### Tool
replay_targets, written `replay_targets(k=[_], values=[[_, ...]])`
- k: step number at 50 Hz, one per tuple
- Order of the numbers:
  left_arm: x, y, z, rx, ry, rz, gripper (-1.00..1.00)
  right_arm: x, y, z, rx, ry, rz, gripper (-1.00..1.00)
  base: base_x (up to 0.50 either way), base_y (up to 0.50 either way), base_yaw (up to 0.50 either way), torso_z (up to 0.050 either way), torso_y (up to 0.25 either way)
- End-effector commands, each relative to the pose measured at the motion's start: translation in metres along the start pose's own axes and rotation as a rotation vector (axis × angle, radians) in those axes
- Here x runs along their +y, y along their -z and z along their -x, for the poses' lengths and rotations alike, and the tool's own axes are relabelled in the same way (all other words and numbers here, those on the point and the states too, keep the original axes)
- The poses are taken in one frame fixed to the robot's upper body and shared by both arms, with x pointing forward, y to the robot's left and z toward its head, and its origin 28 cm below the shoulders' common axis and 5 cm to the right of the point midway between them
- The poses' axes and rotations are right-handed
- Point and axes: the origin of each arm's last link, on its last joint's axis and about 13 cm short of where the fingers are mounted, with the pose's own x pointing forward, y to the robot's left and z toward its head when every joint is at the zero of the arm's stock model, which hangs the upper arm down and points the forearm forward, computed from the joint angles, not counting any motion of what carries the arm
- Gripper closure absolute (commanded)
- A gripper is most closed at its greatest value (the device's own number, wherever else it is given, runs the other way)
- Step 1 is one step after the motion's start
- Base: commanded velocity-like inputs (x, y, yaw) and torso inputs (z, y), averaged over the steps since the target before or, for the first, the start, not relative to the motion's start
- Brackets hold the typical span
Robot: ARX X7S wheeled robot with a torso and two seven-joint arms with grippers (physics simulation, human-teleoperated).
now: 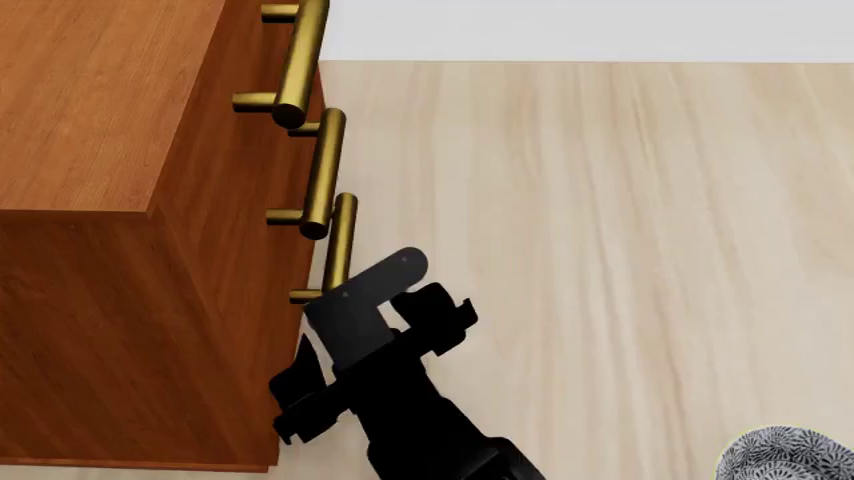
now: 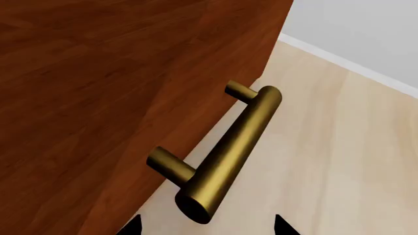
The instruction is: Close the bottom drawer of the cabinet and open the top drawer.
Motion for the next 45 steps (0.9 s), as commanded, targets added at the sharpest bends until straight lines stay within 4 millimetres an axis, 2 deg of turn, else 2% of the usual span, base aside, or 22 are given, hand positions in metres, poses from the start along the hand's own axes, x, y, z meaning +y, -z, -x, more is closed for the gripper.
replay_targets(k=[1,10,31,40,45], values=[[0.0,-0.002,0.0,-0.004,0.003,-0.003,-1.0,0.015,-0.014,-0.005,-0.044,-0.082,-0.023,-1.0,0.0,0.0,0.01,0.0,0.0],[-0.004,-0.001,-0.002,-0.008,0.013,0.0,-1.0,0.011,-0.01,0.008,-0.048,-0.057,-0.014,-1.0,0.0,0.0,0.0,0.0,0.0],[-0.011,0.0,-0.007,-0.014,0.034,0.021,-1.0,-0.002,-0.007,0.078,-0.064,0.064,-0.046,-1.0,0.0,0.0,0.0,0.0,0.0],[-0.012,0.0,-0.008,-0.018,0.035,0.025,-1.0,-0.009,-0.011,0.09,-0.087,0.126,-0.117,-1.0,0.0,0.0,0.0,0.0,0.0],[-0.013,0.0,-0.008,-0.02,0.037,0.028,-1.0,-0.013,-0.016,0.09,-0.133,0.163,-0.273,-1.0,0.0,0.0,0.0,0.0,0.0]])
